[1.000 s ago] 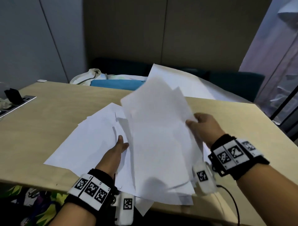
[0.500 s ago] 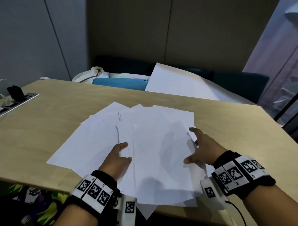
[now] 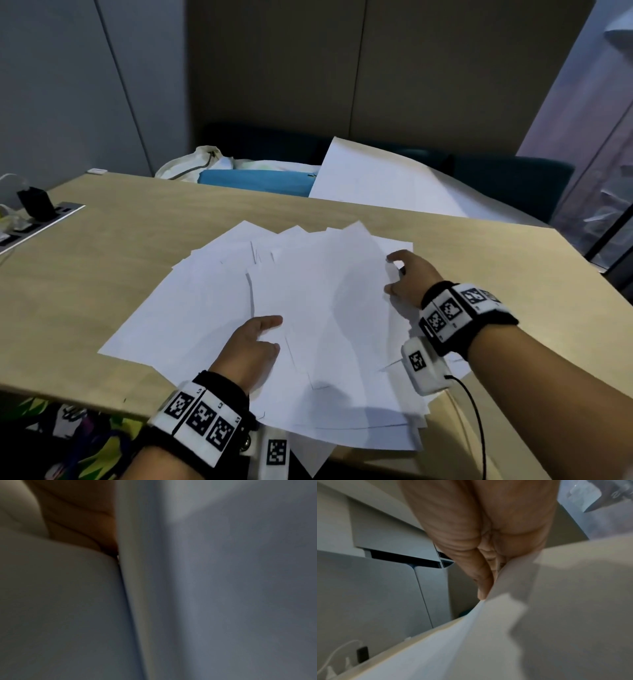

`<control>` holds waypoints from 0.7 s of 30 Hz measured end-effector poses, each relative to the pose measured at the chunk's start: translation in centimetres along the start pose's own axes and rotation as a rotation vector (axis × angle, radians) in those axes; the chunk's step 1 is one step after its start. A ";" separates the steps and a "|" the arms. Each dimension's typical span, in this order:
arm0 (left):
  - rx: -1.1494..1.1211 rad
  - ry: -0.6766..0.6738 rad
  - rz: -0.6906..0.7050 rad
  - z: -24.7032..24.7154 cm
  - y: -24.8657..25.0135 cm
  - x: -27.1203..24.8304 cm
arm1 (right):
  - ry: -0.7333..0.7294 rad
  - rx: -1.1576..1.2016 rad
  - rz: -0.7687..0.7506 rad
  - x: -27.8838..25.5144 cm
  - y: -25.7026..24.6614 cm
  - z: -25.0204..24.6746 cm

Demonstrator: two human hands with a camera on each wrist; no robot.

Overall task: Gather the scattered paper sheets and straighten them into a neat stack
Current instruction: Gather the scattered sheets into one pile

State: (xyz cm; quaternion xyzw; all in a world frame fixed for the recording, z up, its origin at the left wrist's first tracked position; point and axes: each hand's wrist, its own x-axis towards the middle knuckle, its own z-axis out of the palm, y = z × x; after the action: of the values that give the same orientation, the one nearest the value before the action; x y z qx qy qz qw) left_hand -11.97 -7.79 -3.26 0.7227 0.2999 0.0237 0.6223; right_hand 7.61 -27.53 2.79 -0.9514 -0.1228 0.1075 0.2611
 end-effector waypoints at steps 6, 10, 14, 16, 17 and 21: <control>-0.018 0.025 -0.012 0.1 0.4 -0.2 | -0.112 -0.262 0.075 0.6 0.0 2.5; -0.040 0.034 -0.018 0.3 0.5 -0.2 | -0.183 -0.088 0.200 0.6 -0.6 2.1; -0.026 0.030 0.002 0.6 0.9 -0.6 | -0.222 -0.050 0.238 0.4 -0.6 1.8; -0.014 0.050 0.021 0.6 1.2 -0.8 | -0.240 -0.023 0.239 0.2 -0.5 1.7; -0.009 0.054 0.028 0.6 1.1 -0.8 | -0.236 -0.014 0.231 0.2 -0.4 1.7; -0.021 0.066 0.047 0.7 0.9 -0.9 | -0.135 -0.043 0.135 -0.6 -0.2 1.6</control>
State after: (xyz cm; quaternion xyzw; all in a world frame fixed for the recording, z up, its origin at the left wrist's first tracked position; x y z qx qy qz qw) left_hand -12.00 -8.88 -2.30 0.7219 0.3028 0.0654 0.6188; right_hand 6.64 -26.83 1.65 -0.9535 -0.0782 0.1859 0.2238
